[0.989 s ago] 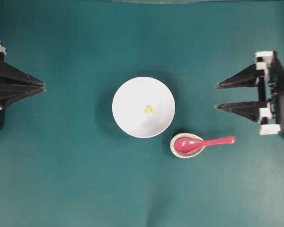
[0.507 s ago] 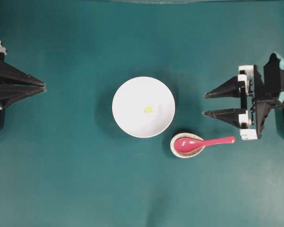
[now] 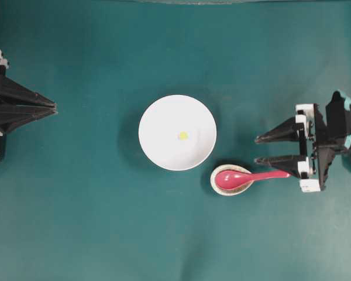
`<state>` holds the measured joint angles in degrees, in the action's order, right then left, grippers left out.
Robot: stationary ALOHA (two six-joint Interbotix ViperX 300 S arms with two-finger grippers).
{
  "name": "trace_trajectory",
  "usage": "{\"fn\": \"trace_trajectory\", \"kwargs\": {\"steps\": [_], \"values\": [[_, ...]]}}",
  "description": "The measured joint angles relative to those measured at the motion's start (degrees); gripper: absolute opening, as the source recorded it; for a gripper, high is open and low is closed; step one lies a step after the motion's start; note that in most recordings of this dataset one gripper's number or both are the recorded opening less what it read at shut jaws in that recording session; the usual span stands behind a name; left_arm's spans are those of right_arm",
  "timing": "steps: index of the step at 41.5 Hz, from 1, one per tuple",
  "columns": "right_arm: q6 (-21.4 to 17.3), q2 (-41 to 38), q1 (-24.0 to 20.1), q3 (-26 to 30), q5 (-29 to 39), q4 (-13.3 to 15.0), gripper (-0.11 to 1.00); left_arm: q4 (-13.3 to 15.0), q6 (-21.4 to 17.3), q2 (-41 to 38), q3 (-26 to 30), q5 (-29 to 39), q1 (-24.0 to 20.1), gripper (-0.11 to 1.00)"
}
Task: Scoop the yellow hexagonal prism block from the bowl with a spoon using the right arm.
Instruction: 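Move the right gripper left toward the red spoon handle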
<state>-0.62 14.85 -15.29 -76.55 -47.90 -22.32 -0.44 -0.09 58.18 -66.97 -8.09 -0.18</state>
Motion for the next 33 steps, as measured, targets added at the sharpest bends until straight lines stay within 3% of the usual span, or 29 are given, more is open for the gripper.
{"fn": "trace_trajectory", "kwargs": {"steps": [14, 25, 33], "values": [[-0.4, -10.1, -6.6, 0.5, -7.3, -4.8, 0.57, 0.0, 0.0, -0.1, 0.0, 0.1, 0.1, 0.14], [-4.4, -15.8, -9.2, 1.1, -10.3, -5.1, 0.57, 0.0, 0.0, -0.1, 0.0, 0.1, 0.0, 0.14], [-4.8, -16.8, -9.9, 1.1, -11.3, -5.2, 0.56, 0.0, 0.0, -0.1, 0.0, 0.0, 0.1, 0.14]]}}
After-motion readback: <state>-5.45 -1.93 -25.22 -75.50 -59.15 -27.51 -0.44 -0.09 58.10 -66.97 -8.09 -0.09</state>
